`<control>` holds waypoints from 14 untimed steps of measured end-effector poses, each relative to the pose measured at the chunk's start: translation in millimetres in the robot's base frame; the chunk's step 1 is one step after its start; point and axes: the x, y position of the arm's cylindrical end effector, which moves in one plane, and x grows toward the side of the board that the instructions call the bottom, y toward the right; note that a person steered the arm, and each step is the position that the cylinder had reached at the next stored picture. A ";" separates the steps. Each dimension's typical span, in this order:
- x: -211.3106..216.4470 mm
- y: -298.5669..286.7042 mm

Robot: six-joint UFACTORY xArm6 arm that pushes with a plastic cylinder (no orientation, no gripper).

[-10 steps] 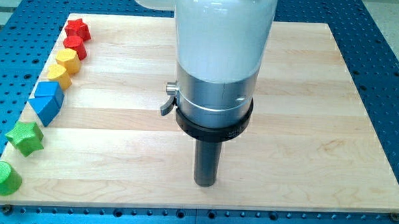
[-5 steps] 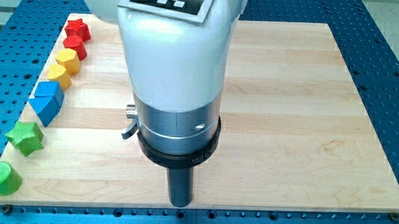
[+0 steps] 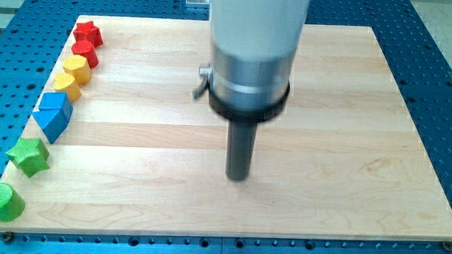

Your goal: Move your arm above the red star

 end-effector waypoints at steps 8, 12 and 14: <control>-280.3 -139.1; -316.5 -156.4; -327.5 -244.0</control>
